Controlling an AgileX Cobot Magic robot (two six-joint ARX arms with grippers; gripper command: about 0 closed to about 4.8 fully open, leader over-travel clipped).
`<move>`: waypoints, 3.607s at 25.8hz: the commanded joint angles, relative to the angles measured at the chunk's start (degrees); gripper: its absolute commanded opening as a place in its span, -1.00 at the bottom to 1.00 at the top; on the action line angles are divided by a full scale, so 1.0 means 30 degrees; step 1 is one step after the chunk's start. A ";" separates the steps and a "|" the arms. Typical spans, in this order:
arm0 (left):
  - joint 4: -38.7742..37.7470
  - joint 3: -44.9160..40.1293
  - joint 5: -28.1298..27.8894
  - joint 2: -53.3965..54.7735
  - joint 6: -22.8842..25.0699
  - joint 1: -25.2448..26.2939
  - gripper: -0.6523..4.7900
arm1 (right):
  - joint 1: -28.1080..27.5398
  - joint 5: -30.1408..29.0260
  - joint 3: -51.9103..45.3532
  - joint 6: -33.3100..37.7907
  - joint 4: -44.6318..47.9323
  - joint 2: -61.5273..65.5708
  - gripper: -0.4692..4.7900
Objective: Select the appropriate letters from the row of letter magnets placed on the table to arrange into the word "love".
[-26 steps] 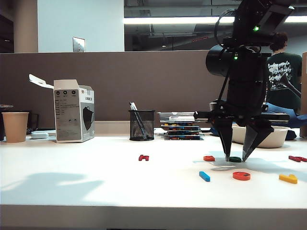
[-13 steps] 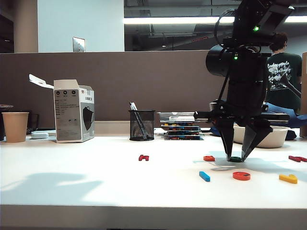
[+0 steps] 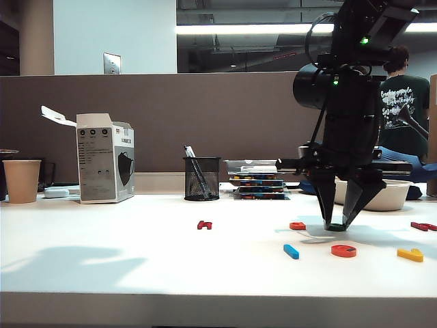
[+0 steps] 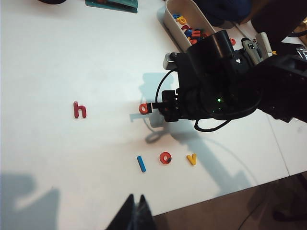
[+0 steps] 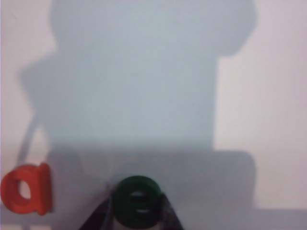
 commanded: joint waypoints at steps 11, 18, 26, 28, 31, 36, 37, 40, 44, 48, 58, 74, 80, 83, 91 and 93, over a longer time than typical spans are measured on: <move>0.0036 0.0051 -0.0015 -0.0058 0.0080 0.0022 -0.78 | 0.0051 0.0000 0.0000 0.0080 0.0036 0.0044 -0.43; 0.0036 0.0051 -0.0015 -0.0058 0.0080 0.0022 -0.78 | 0.0029 0.0000 0.0029 0.0080 -0.0219 0.0015 -0.43; 0.0036 0.0051 -0.0015 -0.0058 0.0080 0.0022 -0.78 | 0.0029 0.0000 0.0029 0.0080 -0.1166 -0.0080 -0.43; 0.0036 0.0051 -0.0015 -0.0058 0.0080 0.0022 -0.78 | 0.0022 0.0007 0.0036 0.0080 -0.1421 -0.0379 -0.43; 0.0044 0.0051 -0.0015 -0.0058 0.0080 0.0022 -0.78 | 0.0007 0.0029 0.0036 0.0080 -0.1545 -0.0765 -0.43; 0.0044 0.0051 -0.0022 -0.0058 0.0073 0.0022 -0.78 | -0.0015 0.1224 0.0029 0.0073 -0.2127 -0.1537 -0.43; 0.0044 0.0051 -0.0015 -0.0058 0.0073 0.0022 -0.78 | -0.0015 0.1639 0.0029 0.0073 -0.2375 -0.1683 -0.43; 0.0036 0.0051 -0.0015 -0.0058 0.0073 0.0022 -0.78 | -0.0015 0.3089 0.0029 0.0073 -0.3235 -0.1916 -0.43; 0.0044 0.0051 -0.0022 -0.0058 0.0073 0.0022 -0.78 | -0.0015 0.4954 0.0022 0.0080 -0.4539 -0.2142 -0.43; 0.0051 0.0051 -0.0015 -0.0058 0.0073 0.0022 -0.78 | -0.0015 0.5122 -0.0022 0.0080 -0.5071 -0.2324 -0.43; 0.0058 0.0051 -0.0022 -0.0058 0.0073 0.0022 -0.78 | -0.0007 0.5005 -0.0430 0.0073 -0.5850 -0.2455 -0.51; 0.0058 0.0051 -0.0015 -0.0058 0.0073 0.0022 -0.78 | 0.0000 0.6149 -0.0882 -0.0984 -0.6003 -0.3876 -0.50; 0.0058 0.0051 -0.0015 -0.0058 0.0073 0.0022 -0.78 | 0.0000 0.5333 -0.0896 -0.0991 -0.5523 -0.4029 -0.50; 0.0058 0.0051 -0.0022 -0.0058 0.0073 0.0022 -0.78 | -0.0007 0.4583 -0.1406 -0.0991 -0.4830 -0.5100 -0.50; 0.0051 0.0051 -0.0015 -0.0058 0.0073 0.0022 -0.78 | -0.0022 0.2280 -0.5748 -0.1144 -0.2229 -0.8736 -0.50; 0.0044 0.0051 -0.0015 -0.0058 0.0073 0.0022 -0.78 | -0.0022 0.1785 -0.6987 -0.1151 -0.1537 -0.9027 -0.50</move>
